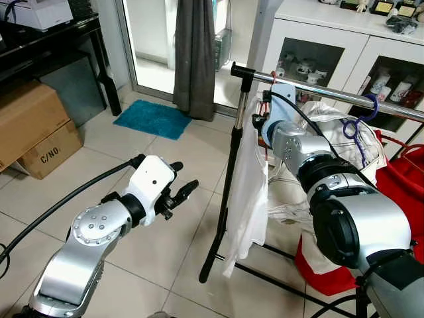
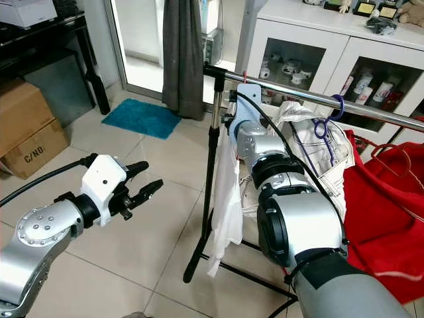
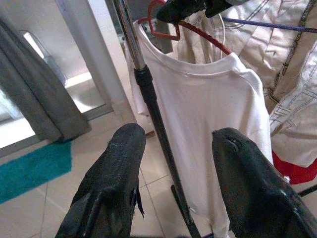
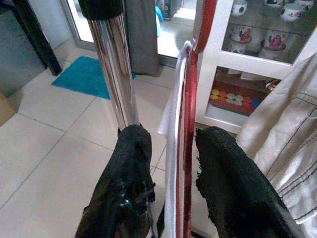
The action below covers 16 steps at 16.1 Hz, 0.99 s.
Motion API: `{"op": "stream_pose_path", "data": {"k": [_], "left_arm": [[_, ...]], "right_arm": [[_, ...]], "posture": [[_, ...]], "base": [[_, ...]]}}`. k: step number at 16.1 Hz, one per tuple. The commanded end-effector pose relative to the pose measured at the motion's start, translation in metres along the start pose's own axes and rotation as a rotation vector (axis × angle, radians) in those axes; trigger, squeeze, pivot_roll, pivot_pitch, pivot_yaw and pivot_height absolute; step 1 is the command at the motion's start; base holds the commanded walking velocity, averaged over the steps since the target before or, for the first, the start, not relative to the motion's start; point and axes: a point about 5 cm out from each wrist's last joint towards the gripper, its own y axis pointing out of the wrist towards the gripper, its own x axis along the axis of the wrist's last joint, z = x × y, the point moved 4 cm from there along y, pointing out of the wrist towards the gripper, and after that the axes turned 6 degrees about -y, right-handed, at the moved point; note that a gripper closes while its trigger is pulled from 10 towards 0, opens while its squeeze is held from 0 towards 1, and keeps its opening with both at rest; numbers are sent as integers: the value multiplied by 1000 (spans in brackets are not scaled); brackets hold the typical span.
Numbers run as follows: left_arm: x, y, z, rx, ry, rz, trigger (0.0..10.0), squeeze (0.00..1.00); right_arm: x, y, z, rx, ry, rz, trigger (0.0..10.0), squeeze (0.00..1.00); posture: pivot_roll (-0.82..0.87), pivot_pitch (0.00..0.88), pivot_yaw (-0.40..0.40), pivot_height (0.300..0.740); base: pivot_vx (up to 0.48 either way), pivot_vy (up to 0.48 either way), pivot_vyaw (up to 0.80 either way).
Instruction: Hang hanger
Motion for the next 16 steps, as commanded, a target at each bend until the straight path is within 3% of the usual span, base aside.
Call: {"op": "stream_pose_path", "data": {"k": [1,11,12,13,15,16], "left_arm": [[4,0,-5,-17,15,-5,10000,0],[4,0,-6,-17,26,4,10000,0],[4,0,-6,-15,27,4,10000,0],[4,0,-6,-13,26,4,10000,0],[4,1,-5,-11,29,5,10000,0],[5,1,-5,-9,31,4,10000,0]], "right_arm": [[7,0,-1,-4,4,-17,0,0],[-5,1,2,-22,-18,10,39,0],[-5,1,2,-25,-34,6,7451,0],[-4,1,2,-29,-46,2,10000,0],[-3,1,1,-29,-33,-6,10000,0],[1,1,1,-26,-18,-18,10000,984]], "posture": [[-23,12,-57,740],[-14,15,-61,740],[-15,17,-60,740],[-15,17,-60,740],[-16,20,-58,740],[-15,24,-58,740]], "base": [[0,0,0],[0,0,0],[0,0,0],[0,0,0],[0,0,0],[0,0,0]]}}
